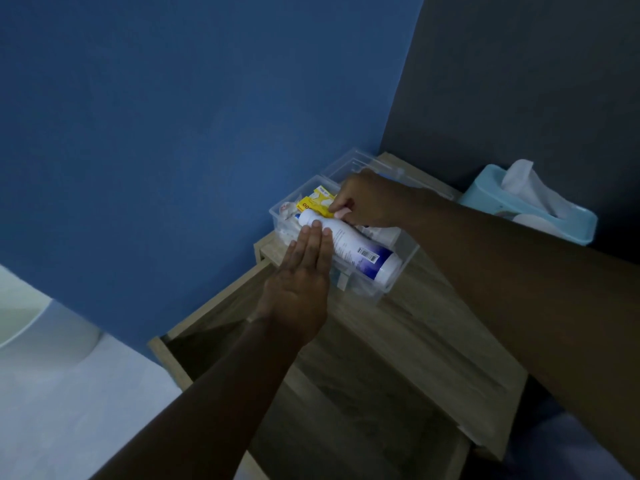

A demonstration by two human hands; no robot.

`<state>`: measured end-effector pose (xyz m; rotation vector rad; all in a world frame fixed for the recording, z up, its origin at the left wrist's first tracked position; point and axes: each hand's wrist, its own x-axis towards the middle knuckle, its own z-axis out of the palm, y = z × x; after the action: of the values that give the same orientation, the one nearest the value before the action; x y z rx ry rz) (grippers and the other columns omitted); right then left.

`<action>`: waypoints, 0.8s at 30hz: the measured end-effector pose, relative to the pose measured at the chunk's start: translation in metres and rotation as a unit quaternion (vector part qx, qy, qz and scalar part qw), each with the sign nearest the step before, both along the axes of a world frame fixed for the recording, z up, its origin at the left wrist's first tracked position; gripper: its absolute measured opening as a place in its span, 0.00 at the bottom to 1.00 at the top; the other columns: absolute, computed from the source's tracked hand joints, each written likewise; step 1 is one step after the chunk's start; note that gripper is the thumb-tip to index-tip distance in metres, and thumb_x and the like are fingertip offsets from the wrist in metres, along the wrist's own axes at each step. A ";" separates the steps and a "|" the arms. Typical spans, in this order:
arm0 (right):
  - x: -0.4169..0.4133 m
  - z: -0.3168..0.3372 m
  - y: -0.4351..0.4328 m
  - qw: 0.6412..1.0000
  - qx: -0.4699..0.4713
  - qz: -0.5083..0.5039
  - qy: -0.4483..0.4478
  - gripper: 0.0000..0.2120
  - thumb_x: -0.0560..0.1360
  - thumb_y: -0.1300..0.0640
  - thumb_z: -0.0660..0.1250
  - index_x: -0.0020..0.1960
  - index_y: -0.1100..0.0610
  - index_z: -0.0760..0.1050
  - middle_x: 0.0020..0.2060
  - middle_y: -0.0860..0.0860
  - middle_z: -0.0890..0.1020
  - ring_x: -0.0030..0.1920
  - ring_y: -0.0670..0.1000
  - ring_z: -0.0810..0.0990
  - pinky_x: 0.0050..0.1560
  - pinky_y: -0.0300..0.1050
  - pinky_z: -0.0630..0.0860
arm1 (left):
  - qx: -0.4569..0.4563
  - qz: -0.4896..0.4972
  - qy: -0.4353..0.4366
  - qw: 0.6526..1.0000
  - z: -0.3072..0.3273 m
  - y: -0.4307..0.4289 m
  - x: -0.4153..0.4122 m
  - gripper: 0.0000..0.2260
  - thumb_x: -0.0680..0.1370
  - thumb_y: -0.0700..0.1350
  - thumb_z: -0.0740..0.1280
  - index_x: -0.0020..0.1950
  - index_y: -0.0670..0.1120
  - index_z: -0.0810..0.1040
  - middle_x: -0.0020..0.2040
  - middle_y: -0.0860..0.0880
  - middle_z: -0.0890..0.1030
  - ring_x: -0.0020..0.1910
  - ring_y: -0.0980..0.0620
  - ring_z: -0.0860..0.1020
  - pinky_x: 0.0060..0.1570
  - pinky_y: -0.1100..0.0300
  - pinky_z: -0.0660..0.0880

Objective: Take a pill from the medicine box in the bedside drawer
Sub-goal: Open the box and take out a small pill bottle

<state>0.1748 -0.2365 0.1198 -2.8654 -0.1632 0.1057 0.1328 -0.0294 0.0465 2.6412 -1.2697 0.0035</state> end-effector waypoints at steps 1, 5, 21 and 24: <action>0.000 0.000 -0.001 1.000 0.000 0.008 -0.002 0.09 0.75 0.61 0.69 0.53 0.61 0.85 0.48 0.57 0.86 0.44 0.46 0.77 0.46 0.40 0.70 | 0.002 0.000 0.000 1.000 0.001 0.000 0.000 0.36 0.74 0.39 0.51 0.79 0.41 0.35 0.80 0.40 0.37 0.79 0.43 0.38 0.78 0.49 0.44; -0.007 -0.002 -0.004 0.997 0.059 -0.025 -0.045 0.13 0.73 0.61 0.71 0.57 0.59 0.84 0.52 0.53 0.85 0.49 0.46 0.81 0.53 0.45 0.78 | 0.000 0.004 -0.003 1.000 0.000 0.001 -0.002 0.36 0.74 0.39 0.50 0.79 0.41 0.35 0.80 0.40 0.36 0.79 0.43 0.38 0.78 0.49 0.46; -0.126 0.058 0.004 0.909 0.358 -0.197 -0.083 0.13 0.66 0.61 0.80 0.50 0.53 0.87 0.40 0.48 0.88 0.40 0.42 0.85 0.45 0.40 0.81 | -0.175 0.017 0.190 0.966 0.057 0.000 -0.016 0.35 0.78 0.39 0.65 0.80 0.42 0.49 0.80 0.44 0.57 0.78 0.47 0.56 0.75 0.56 0.57; -0.155 0.086 0.004 0.921 0.342 -0.170 -0.080 0.15 0.66 0.58 0.81 0.52 0.53 0.86 0.41 0.50 0.88 0.40 0.41 0.84 0.45 0.38 0.79 | -0.306 0.077 0.339 0.886 0.086 -0.017 -0.050 0.21 0.81 0.49 0.63 0.73 0.47 0.70 0.70 0.47 0.76 0.69 0.50 0.73 0.70 0.57 0.67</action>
<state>0.0202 -0.2330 0.2054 -2.1542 0.2285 -0.2158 0.0832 -0.0468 0.1328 1.9119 -0.6658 -0.3918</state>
